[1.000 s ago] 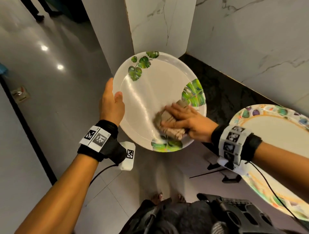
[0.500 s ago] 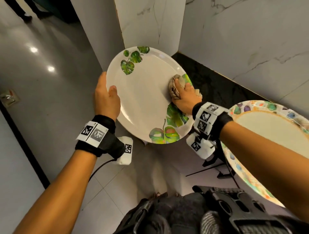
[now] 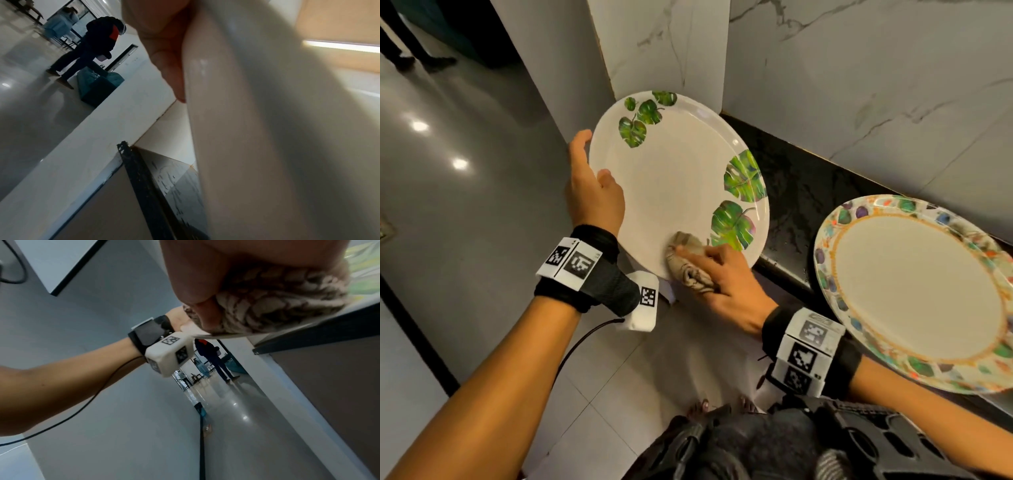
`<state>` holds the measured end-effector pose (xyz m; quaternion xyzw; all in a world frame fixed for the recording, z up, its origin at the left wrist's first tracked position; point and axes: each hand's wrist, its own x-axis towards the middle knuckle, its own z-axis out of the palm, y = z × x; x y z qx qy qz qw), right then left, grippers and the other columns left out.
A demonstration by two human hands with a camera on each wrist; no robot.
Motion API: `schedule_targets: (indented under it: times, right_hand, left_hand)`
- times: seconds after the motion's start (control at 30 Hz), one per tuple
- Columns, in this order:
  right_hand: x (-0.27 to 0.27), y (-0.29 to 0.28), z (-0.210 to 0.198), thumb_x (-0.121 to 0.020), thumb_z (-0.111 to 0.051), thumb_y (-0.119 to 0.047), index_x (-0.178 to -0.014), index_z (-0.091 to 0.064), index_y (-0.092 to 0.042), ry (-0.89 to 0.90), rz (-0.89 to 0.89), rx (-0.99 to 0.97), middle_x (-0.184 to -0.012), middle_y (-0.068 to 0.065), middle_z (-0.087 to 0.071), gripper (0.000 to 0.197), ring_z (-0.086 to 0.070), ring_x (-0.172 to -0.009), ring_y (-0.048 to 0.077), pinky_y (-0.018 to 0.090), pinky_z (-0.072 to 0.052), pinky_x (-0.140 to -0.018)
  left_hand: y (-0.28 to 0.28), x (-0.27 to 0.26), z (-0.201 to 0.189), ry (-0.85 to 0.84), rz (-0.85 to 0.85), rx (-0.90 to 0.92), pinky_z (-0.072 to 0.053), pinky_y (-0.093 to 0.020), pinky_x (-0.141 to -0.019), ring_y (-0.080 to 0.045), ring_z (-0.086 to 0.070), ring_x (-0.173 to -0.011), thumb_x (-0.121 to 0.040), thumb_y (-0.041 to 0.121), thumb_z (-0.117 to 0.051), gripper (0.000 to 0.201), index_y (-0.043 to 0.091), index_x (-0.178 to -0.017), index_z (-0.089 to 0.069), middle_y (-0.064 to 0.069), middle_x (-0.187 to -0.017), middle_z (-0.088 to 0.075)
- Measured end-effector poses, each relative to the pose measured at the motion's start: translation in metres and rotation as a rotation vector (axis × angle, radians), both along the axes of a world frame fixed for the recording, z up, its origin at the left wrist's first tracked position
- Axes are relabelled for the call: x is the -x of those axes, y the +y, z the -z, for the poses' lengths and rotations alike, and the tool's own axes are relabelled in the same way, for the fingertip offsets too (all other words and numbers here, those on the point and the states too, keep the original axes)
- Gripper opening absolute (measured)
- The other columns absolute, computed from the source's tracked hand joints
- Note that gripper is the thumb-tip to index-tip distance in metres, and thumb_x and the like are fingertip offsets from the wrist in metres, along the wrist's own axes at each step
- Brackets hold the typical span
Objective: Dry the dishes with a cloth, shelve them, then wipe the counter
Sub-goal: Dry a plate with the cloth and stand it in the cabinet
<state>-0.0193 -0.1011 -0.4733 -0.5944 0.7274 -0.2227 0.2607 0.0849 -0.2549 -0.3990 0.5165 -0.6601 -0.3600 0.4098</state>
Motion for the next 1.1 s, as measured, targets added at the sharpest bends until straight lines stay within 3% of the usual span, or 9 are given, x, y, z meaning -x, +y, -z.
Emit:
schedule_targets:
  times: [0.07, 0.2, 0.27, 0.33, 0.43, 0.6, 0.77, 0.97, 1.1]
  right_hand:
    - [-0.007, 0.0, -0.013, -0.081, -0.051, -0.018, -0.128, -0.056, -0.019, -0.223, -0.051, 0.062, -0.114, 0.009, -0.062, 0.047, -0.058, -0.1, 0.027, 0.045, -0.05, -0.087]
    - [0.007, 0.005, -0.064, -0.082, -0.048, 0.012, -0.103, -0.063, -0.006, -0.744, 0.239, 0.196, -0.085, -0.009, -0.069, 0.032, -0.063, -0.075, -0.004, 0.015, -0.052, -0.072]
    - [0.028, -0.001, -0.071, -0.083, -0.042, 0.018, -0.096, -0.063, -0.017, -0.767, 0.485, 0.393, -0.08, -0.015, -0.07, 0.043, -0.065, -0.078, -0.004, 0.019, -0.054, -0.075]
    - [0.054, -0.017, -0.063, -0.086, -0.044, 0.006, -0.111, -0.062, -0.016, -0.648, 0.716, 0.499, -0.103, -0.005, -0.068, 0.038, -0.064, -0.1, 0.012, 0.036, -0.051, -0.094]
    - [0.091, -0.045, -0.044, -0.092, -0.048, -0.015, -0.134, -0.049, -0.016, -0.465, 0.854, 0.437, -0.131, 0.003, -0.056, 0.042, -0.051, -0.122, 0.019, 0.035, -0.038, -0.109]
    - [0.096, -0.095, -0.05, -0.083, -0.047, -0.034, -0.138, -0.037, -0.03, -0.259, 0.628, 0.262, -0.135, 0.009, -0.049, 0.057, -0.044, -0.124, 0.033, 0.045, -0.032, -0.109]
    - [0.045, -0.111, -0.061, -0.094, -0.046, -0.033, -0.148, -0.021, -0.025, 0.051, 0.089, 0.239, -0.158, 0.011, -0.005, 0.059, 0.0, -0.145, 0.033, 0.05, 0.006, -0.117]
    - [0.002, -0.018, -0.004, -0.08, -0.04, -0.034, -0.144, -0.03, -0.023, 0.332, -0.444, 0.381, -0.153, 0.017, -0.016, 0.066, 0.003, -0.141, 0.023, 0.036, 0.021, -0.113]
    - [0.032, 0.049, 0.029, -0.086, -0.044, -0.03, -0.143, -0.016, -0.043, 0.254, -0.38, 0.224, -0.154, 0.001, -0.011, 0.064, -0.005, -0.144, 0.021, 0.061, -0.014, -0.113]
  left_hand:
    - [0.001, 0.001, -0.003, -0.02, 0.011, -0.001, -0.047, -0.031, -0.097, -0.024, -0.049, -0.122, -0.092, -0.005, -0.037, 0.053, 0.019, -0.14, -0.036, -0.008, -0.137, -0.048]
    - [0.004, -0.003, -0.004, -0.076, 0.049, 0.037, -0.042, -0.03, -0.1, -0.027, -0.047, -0.125, -0.092, -0.004, -0.036, 0.054, 0.016, -0.143, -0.035, -0.012, -0.138, -0.047]
    - [0.008, -0.007, -0.006, -0.099, 0.069, 0.059, -0.042, -0.028, -0.097, -0.027, -0.048, -0.123, -0.093, -0.003, -0.036, 0.053, 0.016, -0.143, -0.035, -0.013, -0.137, -0.048]
    - [0.016, -0.01, -0.007, -0.09, 0.094, 0.065, -0.042, -0.025, -0.093, -0.026, -0.049, -0.121, -0.094, -0.001, -0.036, 0.051, 0.014, -0.143, -0.035, -0.013, -0.136, -0.049]
    - [0.026, -0.012, -0.006, -0.069, 0.118, 0.057, -0.043, -0.025, -0.09, -0.029, -0.051, -0.118, -0.095, 0.001, -0.037, 0.046, 0.01, -0.141, -0.037, -0.014, -0.132, -0.052]
    - [0.031, -0.008, -0.01, -0.042, 0.18, 0.032, -0.042, -0.016, -0.084, -0.028, -0.053, -0.115, -0.098, 0.007, -0.04, 0.043, 0.007, -0.14, -0.038, -0.015, -0.13, -0.054]
    - [0.028, -0.01, -0.014, -0.025, 0.209, 0.026, -0.045, -0.045, -0.099, -0.033, -0.054, -0.118, -0.087, 0.03, -0.042, 0.054, 0.004, -0.134, -0.046, -0.018, -0.128, -0.057]
    - [0.023, -0.018, -0.001, -0.114, 0.054, 0.016, -0.042, -0.032, -0.093, -0.032, -0.053, -0.115, -0.097, 0.008, -0.039, 0.04, 0.009, -0.136, -0.044, -0.017, -0.129, -0.056]
    - [0.021, -0.024, -0.009, -0.083, 0.041, 0.019, -0.045, -0.034, -0.095, -0.03, -0.051, -0.117, -0.097, 0.005, -0.036, 0.045, 0.015, -0.141, -0.038, -0.015, -0.131, -0.053]
